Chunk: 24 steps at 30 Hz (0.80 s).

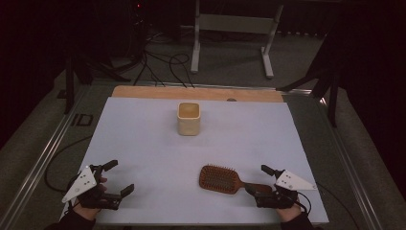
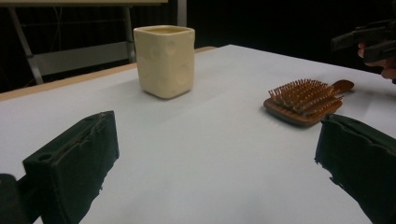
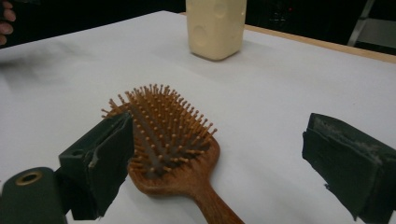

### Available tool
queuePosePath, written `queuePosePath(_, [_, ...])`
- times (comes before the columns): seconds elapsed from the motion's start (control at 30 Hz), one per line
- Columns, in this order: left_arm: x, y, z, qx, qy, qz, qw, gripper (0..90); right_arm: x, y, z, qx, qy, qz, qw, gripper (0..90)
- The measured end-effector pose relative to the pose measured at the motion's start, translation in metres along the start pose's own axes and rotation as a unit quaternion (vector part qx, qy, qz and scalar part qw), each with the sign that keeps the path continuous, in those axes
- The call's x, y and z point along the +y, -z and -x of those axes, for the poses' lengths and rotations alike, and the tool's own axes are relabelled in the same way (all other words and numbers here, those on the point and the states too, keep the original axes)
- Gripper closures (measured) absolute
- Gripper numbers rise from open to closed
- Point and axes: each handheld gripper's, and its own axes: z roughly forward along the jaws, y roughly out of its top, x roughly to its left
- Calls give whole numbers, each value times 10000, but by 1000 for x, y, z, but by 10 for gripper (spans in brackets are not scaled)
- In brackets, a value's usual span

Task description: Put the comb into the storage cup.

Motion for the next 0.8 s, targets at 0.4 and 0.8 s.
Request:
queuePosePath(0.4, [0,-3,-2,-40,66,-16,10000,2,-1,-3,-1,26,88,-53,9999,92])
queuePosePath(0.8, [-2,2,-1,-68,93,40,9999,2,11,0,-12,93,218,-144,9996,93])
